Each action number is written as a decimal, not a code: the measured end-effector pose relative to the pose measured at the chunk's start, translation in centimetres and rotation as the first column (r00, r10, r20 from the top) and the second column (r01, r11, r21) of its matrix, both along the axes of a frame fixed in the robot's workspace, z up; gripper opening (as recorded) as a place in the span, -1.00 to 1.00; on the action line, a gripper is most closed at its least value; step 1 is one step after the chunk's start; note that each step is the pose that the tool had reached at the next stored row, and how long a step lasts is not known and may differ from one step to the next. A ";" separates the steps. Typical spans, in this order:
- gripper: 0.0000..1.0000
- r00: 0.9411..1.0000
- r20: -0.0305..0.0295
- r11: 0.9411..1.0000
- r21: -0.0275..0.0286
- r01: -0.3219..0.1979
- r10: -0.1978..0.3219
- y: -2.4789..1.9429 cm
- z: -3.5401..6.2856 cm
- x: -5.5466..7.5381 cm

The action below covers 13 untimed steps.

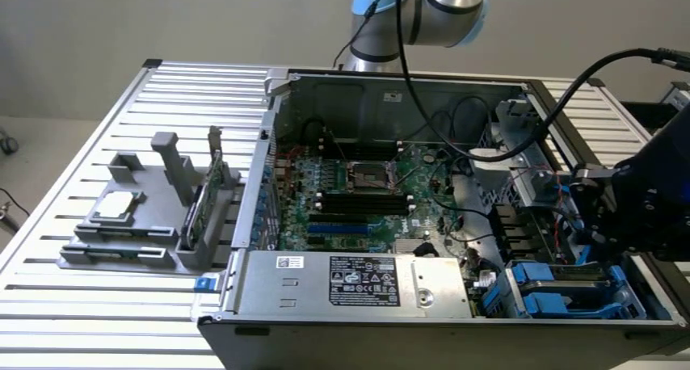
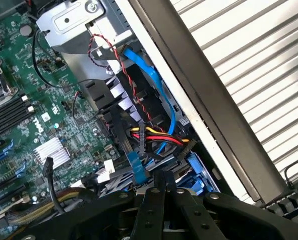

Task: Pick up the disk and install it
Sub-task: 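Insert the first disk wire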

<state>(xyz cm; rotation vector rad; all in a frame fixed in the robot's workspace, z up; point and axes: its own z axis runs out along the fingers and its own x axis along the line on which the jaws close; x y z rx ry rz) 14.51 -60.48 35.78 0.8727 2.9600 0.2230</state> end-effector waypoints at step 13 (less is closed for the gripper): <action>-0.79 0.993 -0.003 0.991 0.056 0.120 -0.120 -0.01 -0.02 0.0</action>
